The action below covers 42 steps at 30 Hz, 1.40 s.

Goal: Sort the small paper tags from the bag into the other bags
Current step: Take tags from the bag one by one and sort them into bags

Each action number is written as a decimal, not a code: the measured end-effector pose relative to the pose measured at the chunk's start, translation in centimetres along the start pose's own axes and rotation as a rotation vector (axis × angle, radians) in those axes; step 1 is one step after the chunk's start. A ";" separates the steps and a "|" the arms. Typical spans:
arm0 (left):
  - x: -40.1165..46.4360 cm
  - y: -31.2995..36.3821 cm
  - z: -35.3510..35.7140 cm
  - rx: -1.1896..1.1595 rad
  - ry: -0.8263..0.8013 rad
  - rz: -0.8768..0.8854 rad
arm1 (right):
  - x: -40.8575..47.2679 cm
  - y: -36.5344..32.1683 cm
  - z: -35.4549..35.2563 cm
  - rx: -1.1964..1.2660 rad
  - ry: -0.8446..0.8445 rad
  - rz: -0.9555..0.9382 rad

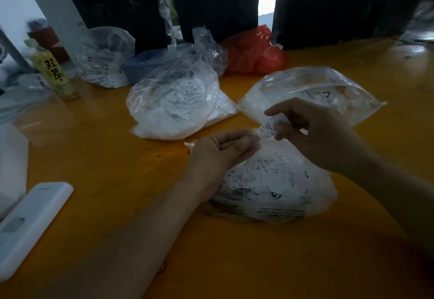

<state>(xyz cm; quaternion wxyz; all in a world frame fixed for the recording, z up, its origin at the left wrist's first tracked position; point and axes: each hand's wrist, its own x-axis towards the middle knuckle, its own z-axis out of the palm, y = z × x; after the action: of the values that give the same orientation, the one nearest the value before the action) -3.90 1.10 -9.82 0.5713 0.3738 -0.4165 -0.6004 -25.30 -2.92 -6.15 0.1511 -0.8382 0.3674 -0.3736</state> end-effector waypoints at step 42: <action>-0.2 0.2 0.6 0.086 0.134 -0.004 | -0.2 -1.1 1.0 0.092 0.071 0.224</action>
<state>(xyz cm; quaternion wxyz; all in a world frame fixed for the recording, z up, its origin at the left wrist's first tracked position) -4.34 1.29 -9.44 0.5801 0.4381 -0.4020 -0.5568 -24.09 -2.07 -6.34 0.2170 -0.7704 0.4462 -0.4004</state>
